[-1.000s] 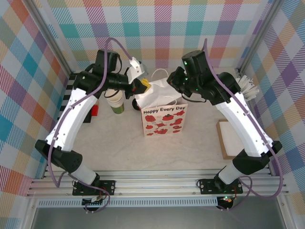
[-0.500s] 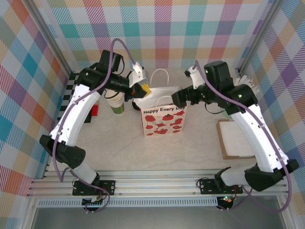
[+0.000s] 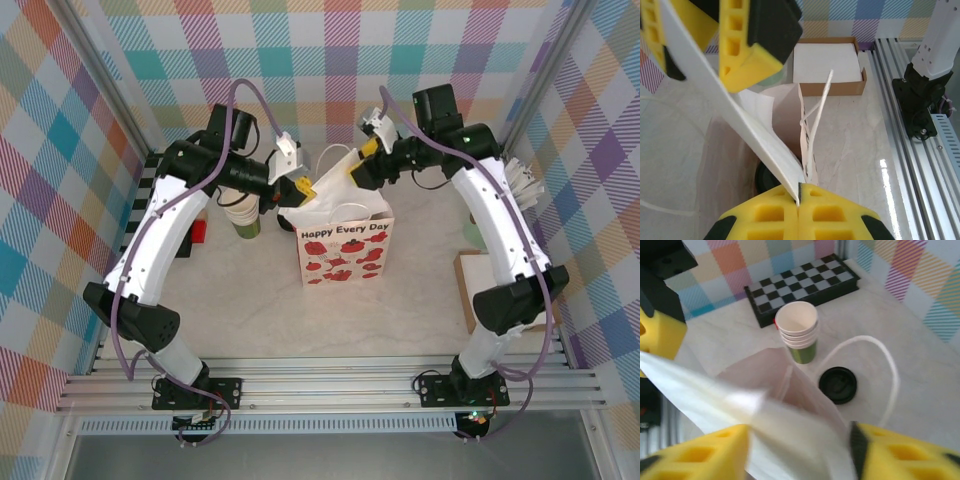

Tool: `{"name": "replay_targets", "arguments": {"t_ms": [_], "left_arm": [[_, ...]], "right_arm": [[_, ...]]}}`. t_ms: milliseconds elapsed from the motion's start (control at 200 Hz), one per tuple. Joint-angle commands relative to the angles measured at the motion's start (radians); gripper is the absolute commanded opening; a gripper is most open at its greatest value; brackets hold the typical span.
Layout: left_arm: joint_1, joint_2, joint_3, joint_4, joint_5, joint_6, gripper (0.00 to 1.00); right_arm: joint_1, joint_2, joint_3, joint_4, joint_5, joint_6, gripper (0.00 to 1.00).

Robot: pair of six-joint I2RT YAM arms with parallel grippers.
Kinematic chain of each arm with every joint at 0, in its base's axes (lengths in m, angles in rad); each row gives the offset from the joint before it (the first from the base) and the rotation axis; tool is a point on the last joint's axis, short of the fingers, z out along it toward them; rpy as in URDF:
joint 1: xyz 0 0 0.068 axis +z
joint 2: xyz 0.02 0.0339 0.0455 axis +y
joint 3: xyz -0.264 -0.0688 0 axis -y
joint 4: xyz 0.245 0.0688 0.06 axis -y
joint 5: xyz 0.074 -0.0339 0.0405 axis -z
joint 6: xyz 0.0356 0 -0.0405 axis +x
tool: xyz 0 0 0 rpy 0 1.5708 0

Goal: Pack the takeout coffee

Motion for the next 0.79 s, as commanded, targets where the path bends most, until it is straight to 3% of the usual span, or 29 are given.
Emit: {"name": "replay_targets", "arguments": {"t_ms": [0, 65, 210, 365, 570, 790], "left_arm": [[0.03, 0.023, 0.055, -0.035, 0.039, 0.032, 0.02], [0.035, 0.028, 0.065, -0.033, 0.029, 0.032, 0.03], [0.038, 0.056, 0.094, -0.042, 0.033, 0.034, 0.04], [0.038, 0.1, 0.14, -0.067, 0.045, 0.026, 0.06], [0.025, 0.168, 0.168, -0.094, -0.023, 0.0, 0.08], [0.021, 0.189, 0.155, -0.101, -0.059, 0.018, 0.09]], "right_arm": [[0.009, -0.032, 0.022, -0.061, -0.137, -0.053, 0.31], [0.015, -0.07, -0.012, -0.061, -0.153, -0.049, 0.19], [0.054, -0.137, -0.093, -0.104, -0.124, -0.042, 0.13], [0.063, -0.22, -0.275, 0.038, -0.019, 0.052, 0.03], [0.062, -0.224, -0.356, 0.078, 0.178, 0.105, 0.04], [0.06, -0.164, -0.291, -0.005, 0.22, 0.072, 0.06]]}}
